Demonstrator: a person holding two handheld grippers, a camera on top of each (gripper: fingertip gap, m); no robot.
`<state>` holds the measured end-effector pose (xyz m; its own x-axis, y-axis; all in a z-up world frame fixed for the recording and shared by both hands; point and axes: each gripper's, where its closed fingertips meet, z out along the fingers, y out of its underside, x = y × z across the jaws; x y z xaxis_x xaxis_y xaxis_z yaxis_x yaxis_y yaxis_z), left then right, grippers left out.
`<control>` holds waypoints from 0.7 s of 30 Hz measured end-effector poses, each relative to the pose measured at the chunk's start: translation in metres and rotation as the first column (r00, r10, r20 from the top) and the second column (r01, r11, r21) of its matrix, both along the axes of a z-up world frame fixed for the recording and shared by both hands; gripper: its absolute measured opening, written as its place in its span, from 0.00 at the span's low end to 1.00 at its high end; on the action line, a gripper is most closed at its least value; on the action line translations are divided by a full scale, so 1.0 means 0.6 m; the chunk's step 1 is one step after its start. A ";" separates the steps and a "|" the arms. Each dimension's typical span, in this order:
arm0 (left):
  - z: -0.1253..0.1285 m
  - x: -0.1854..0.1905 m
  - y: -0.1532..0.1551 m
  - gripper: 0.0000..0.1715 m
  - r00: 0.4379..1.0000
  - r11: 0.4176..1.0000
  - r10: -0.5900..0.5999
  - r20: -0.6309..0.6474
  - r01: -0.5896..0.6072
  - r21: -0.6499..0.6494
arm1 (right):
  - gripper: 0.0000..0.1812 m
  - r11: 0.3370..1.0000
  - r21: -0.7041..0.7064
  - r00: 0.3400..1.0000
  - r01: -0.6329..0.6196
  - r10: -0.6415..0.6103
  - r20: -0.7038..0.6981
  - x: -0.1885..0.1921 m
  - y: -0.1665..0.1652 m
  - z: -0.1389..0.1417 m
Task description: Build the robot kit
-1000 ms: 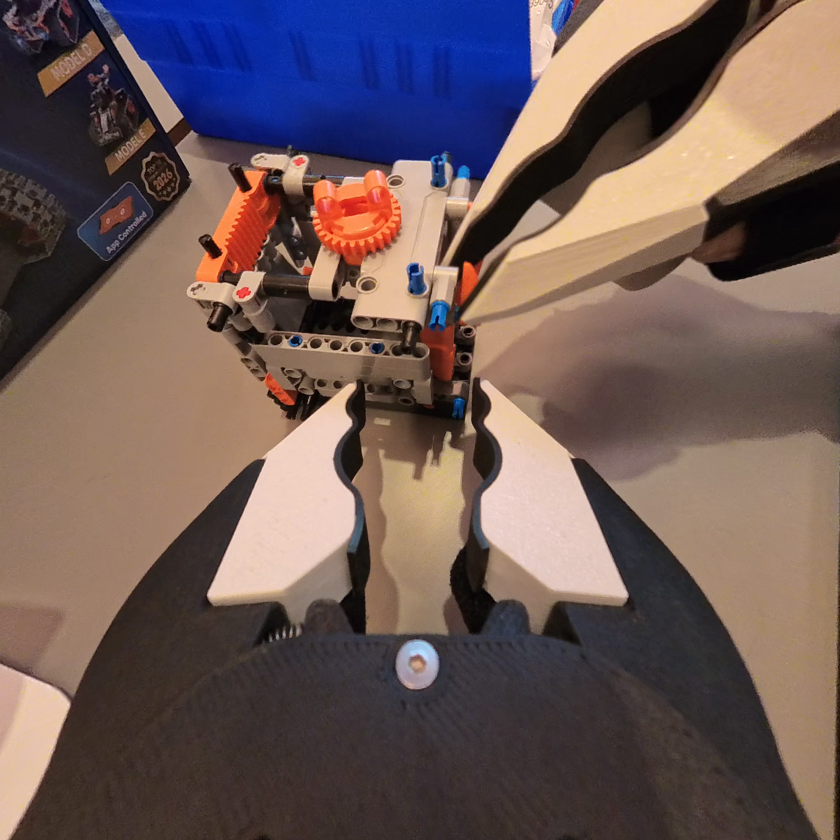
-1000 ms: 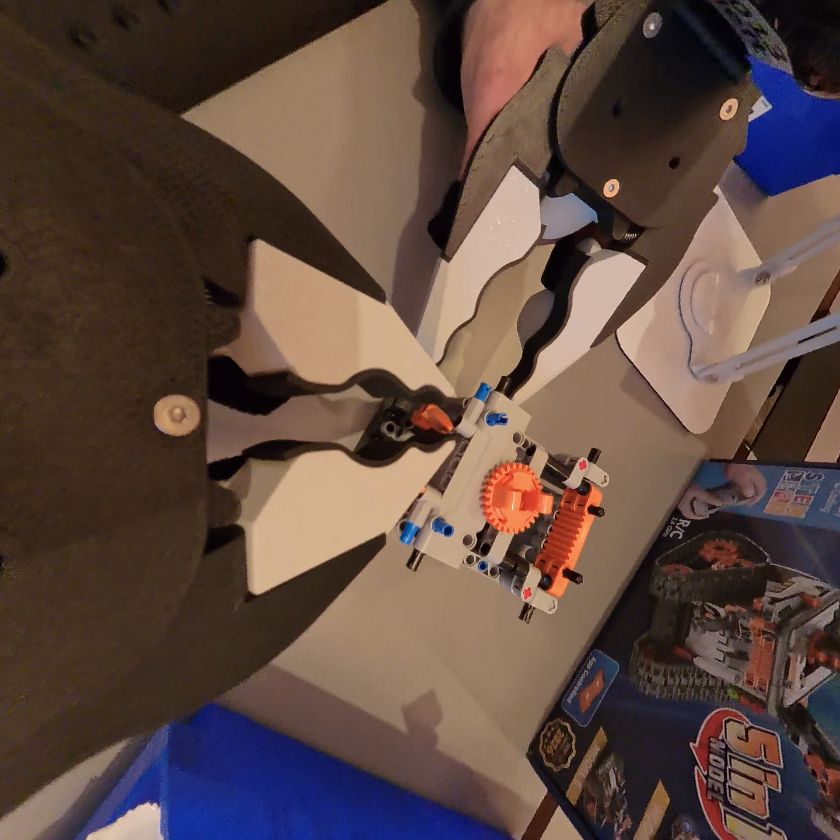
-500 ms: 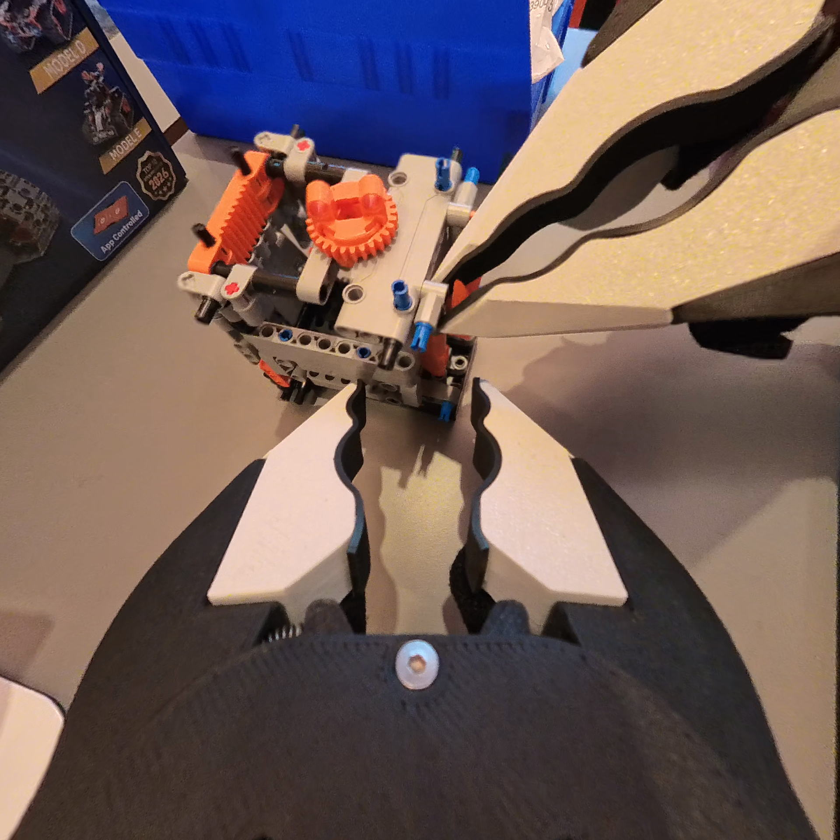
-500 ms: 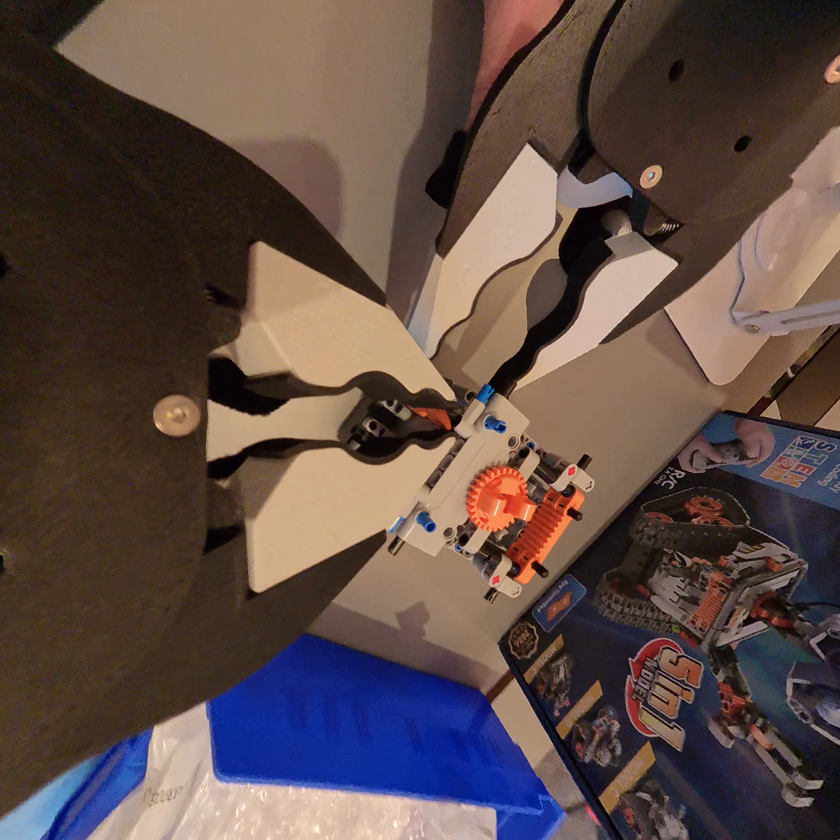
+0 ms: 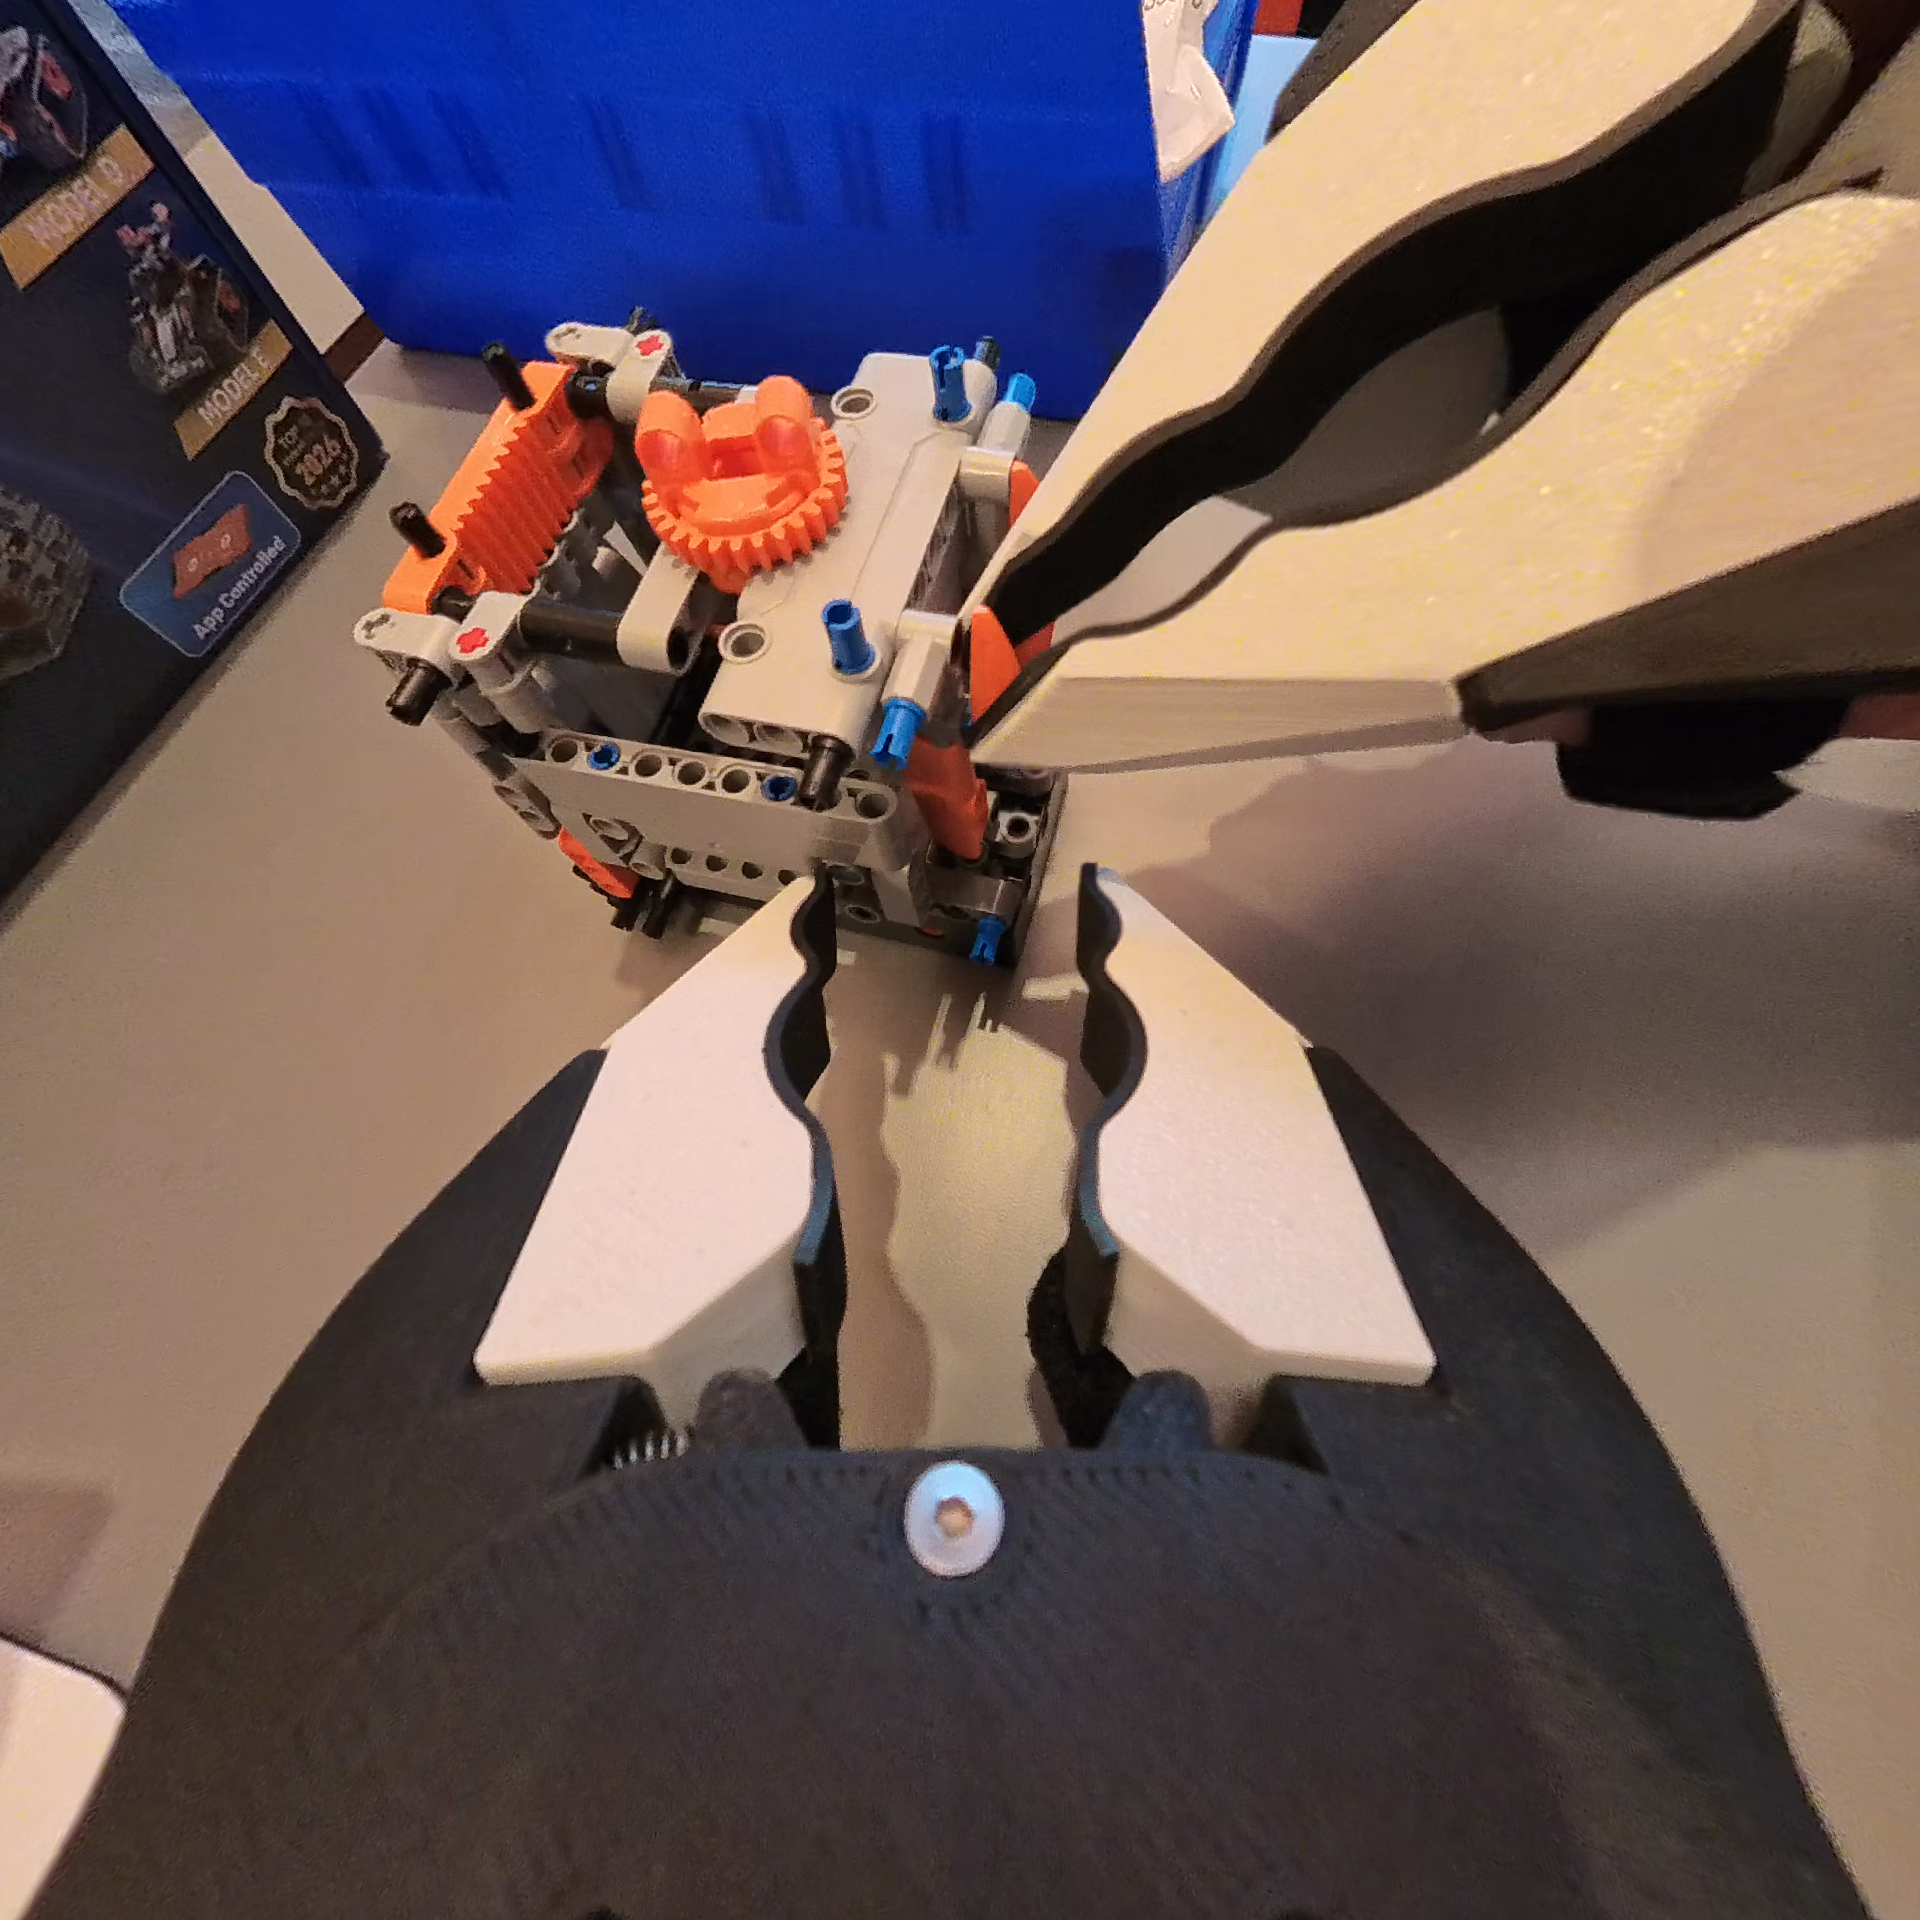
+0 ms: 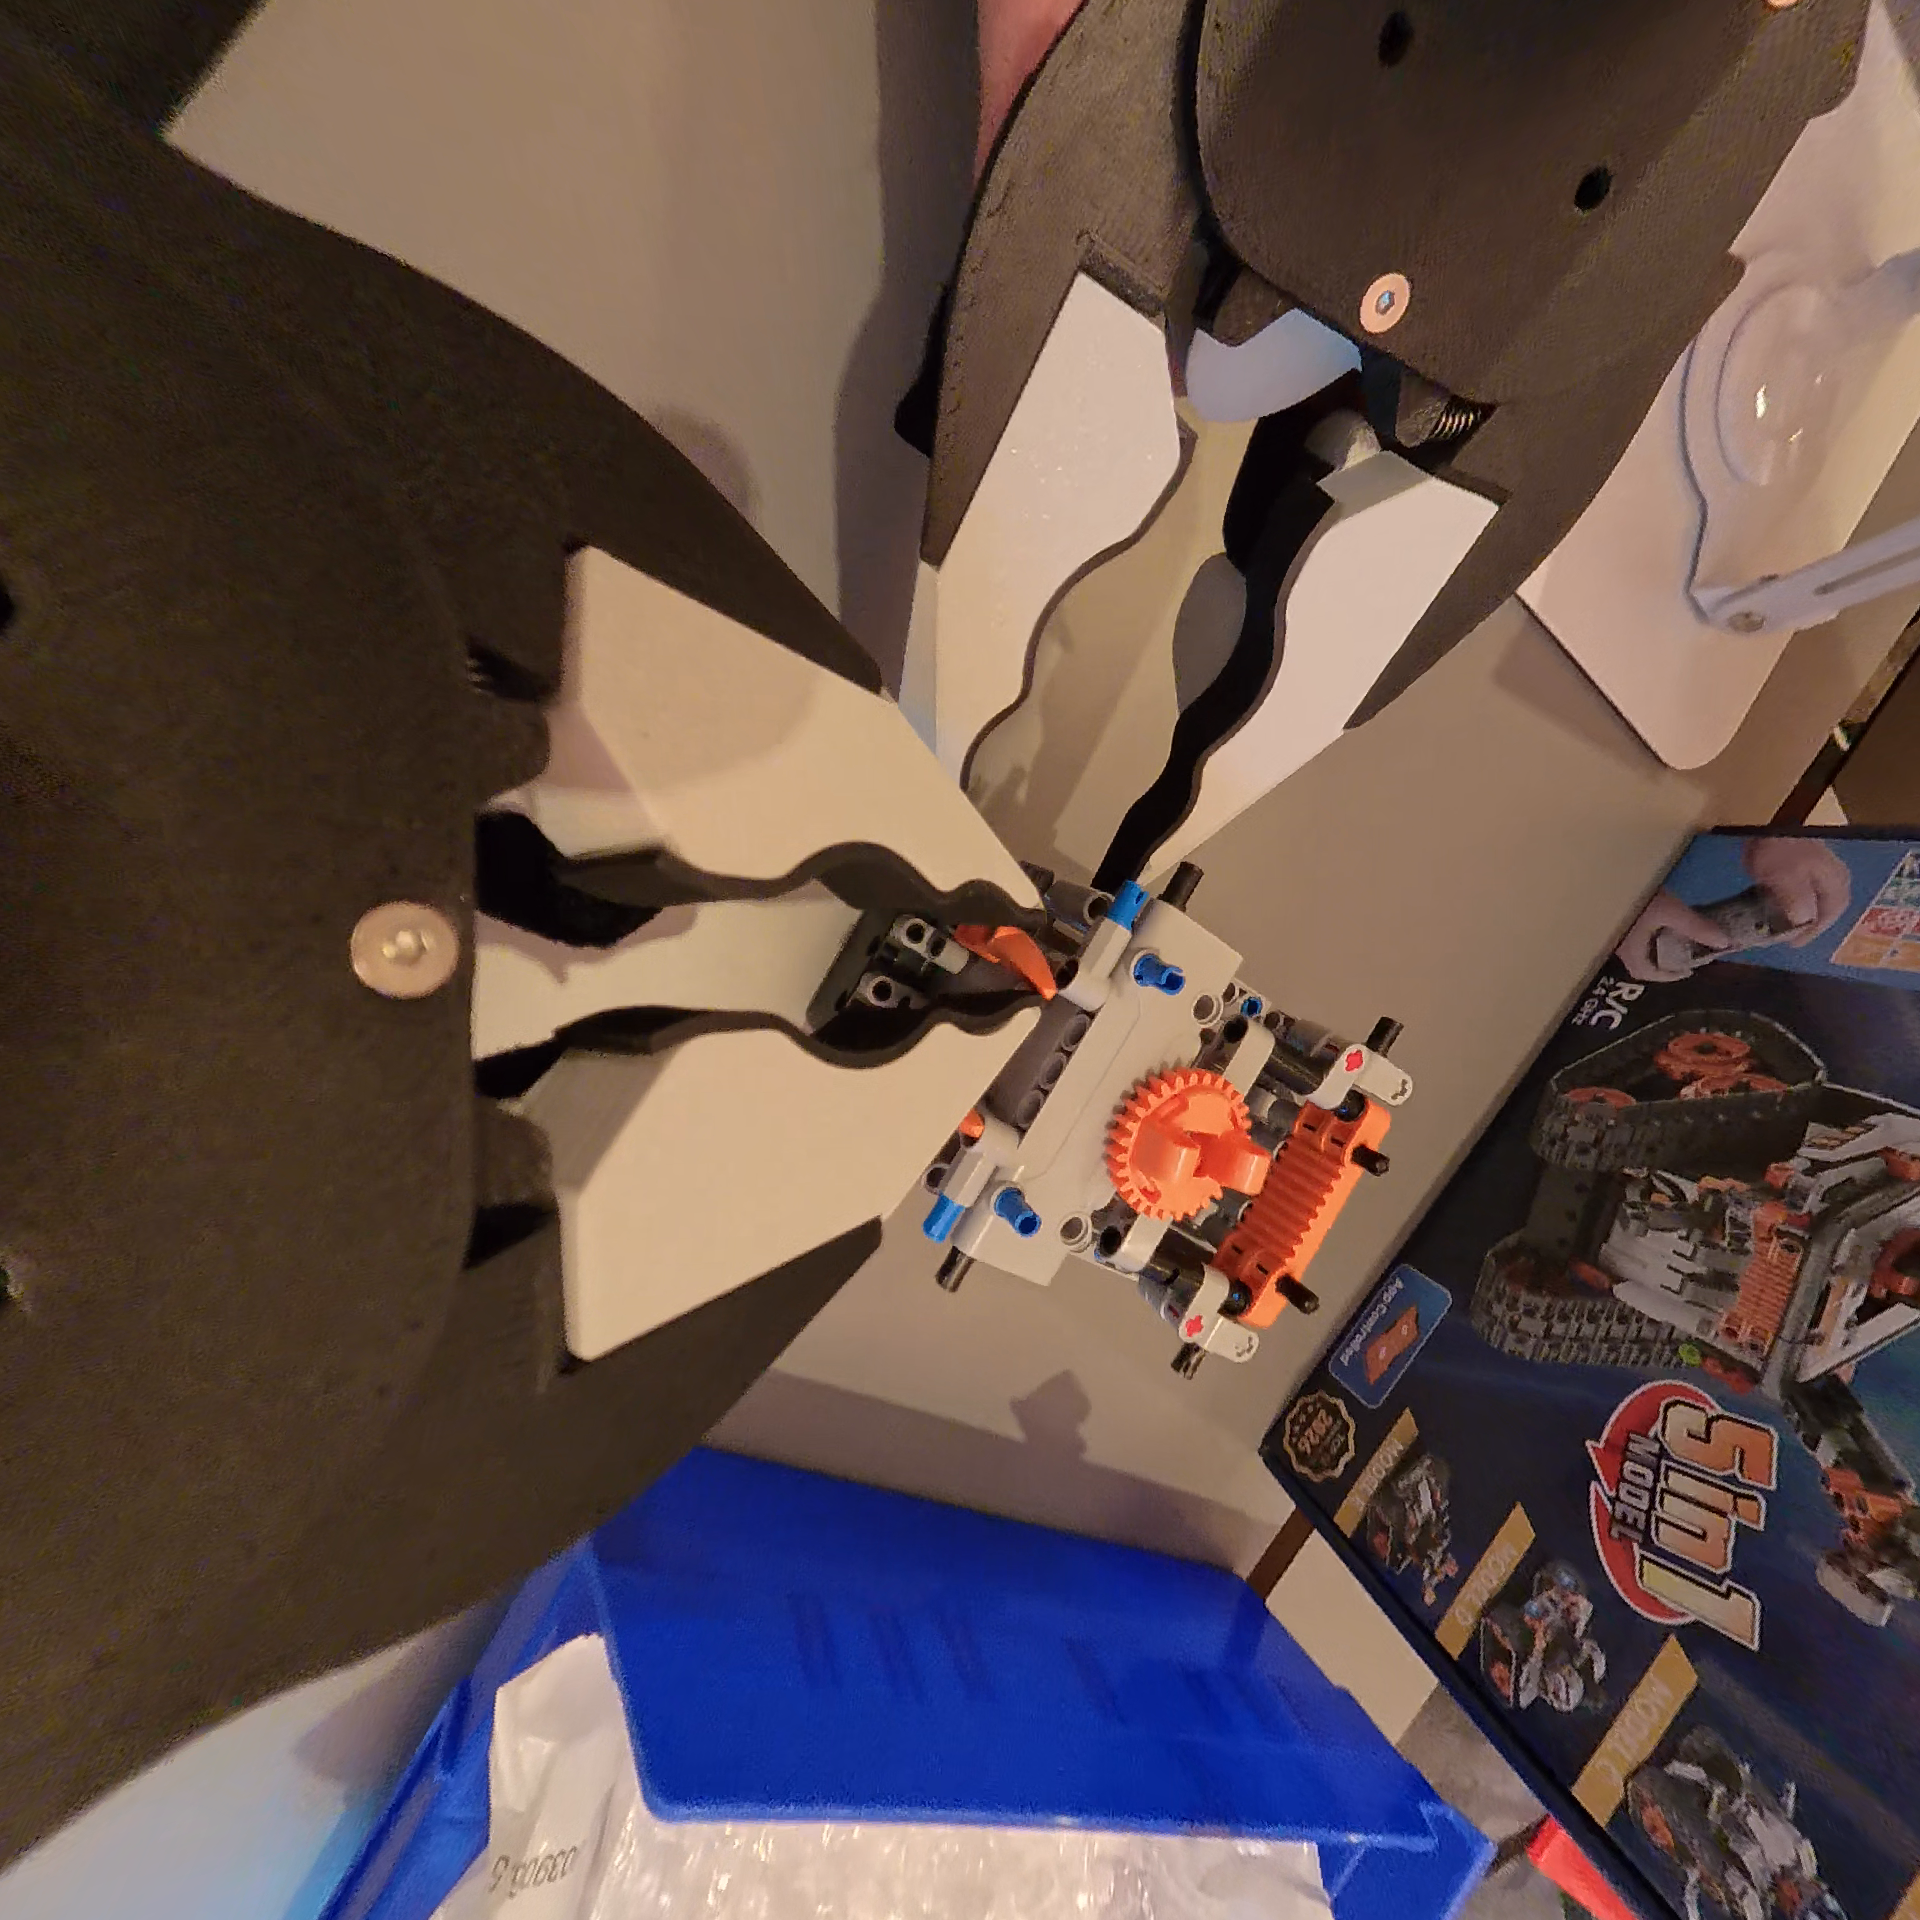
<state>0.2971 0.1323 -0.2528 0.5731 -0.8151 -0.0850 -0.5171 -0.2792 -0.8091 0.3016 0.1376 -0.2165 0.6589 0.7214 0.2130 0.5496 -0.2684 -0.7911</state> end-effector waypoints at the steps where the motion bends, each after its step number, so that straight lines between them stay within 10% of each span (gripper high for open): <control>1: -0.001 0.002 0.001 0.27 1.000 1.000 0.001 0.000 -0.001 0.002 | 0.05 1.000 0.010 1.000 0.003 -0.003 0.013 0.001 0.001 0.000; 11: -0.004 0.013 0.005 0.29 1.000 1.000 -0.011 -0.007 0.011 0.001 | 0.03 0.996 0.094 0.993 0.010 -0.021 0.120 0.006 0.009 0.000; 21: -0.001 0.001 0.015 0.27 1.000 1.000 0.018 0.016 -0.018 -0.014 | 0.10 0.997 0.043 0.988 -0.059 0.065 -0.137 0.039 -0.002 0.040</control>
<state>0.2975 0.1413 -0.2536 0.5889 -0.8057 -0.0646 -0.4985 -0.2992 -0.8136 0.3251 0.1365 -0.1925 0.6383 0.7547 0.1516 0.4487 -0.2047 -0.8699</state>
